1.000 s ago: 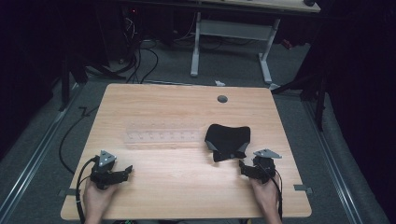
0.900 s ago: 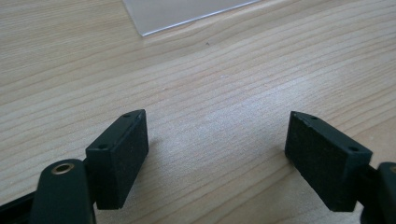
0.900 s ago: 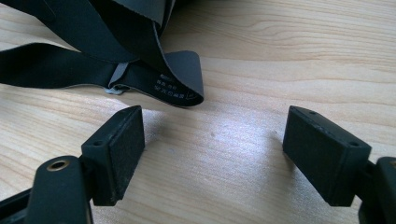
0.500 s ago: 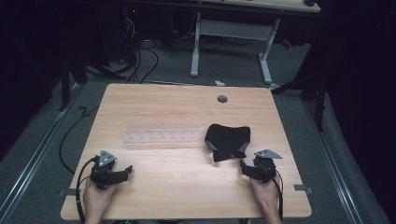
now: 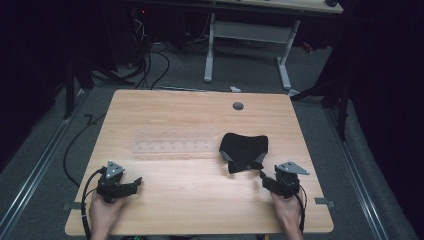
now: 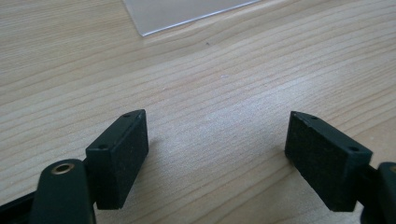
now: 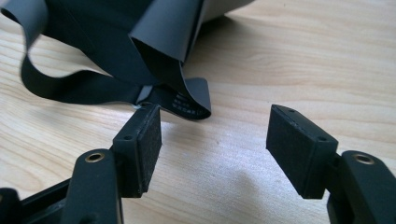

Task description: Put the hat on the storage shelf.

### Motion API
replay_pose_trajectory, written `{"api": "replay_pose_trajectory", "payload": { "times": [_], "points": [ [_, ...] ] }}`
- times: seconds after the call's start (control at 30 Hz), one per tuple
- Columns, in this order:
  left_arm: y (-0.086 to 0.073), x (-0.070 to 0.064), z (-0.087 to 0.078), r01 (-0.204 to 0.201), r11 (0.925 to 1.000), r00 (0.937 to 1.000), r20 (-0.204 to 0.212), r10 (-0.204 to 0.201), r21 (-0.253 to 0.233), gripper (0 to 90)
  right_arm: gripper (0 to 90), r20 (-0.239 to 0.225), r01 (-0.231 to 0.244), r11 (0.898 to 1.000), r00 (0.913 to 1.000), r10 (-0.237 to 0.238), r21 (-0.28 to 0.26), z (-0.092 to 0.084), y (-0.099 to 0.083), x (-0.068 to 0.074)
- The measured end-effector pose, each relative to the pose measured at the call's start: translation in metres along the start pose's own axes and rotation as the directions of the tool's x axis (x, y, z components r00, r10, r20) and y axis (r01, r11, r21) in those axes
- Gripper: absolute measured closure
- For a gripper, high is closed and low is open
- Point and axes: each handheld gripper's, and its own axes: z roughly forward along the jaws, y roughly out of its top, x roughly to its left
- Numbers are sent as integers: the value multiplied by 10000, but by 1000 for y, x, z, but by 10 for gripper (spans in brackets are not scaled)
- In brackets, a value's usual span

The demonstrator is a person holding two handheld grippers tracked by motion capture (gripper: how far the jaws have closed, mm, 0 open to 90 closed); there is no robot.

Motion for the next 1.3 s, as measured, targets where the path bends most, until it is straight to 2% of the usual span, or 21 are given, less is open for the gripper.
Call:
{"api": "replay_pose_trajectory", "payload": {
  "times": [0.17,0.37,0.6,0.93,1.17,1.3],
  "points": [
    [0,0,0,1,10000,10000,0,-1,2,219,360,-134,342,9993,9993,-344,-165,-5,10,9],
    [0,0,0,0,10000,10000,1,0,2,219,361,-157,401,9991,9991,-403,-101,-2,12,13],
    [0,0,0,-6,10000,10000,1,6,5,219,339,-93,311,9990,9995,-315,-329,1,21,13],
    [0,0,0,-4,10000,10000,1,4,4,219,333,-123,56,10000,9999,-56,-15,20,27,12],
    [0,0,0,1,10000,10000,0,-1,2,219,419,-168,-166,9999,9997,166,16,34,30,9],
    [0,0,0,2,10000,10000,0,-2,0,219,474,-238,-350,9993,9991,346,-152,39,31,9]
  ]
}}
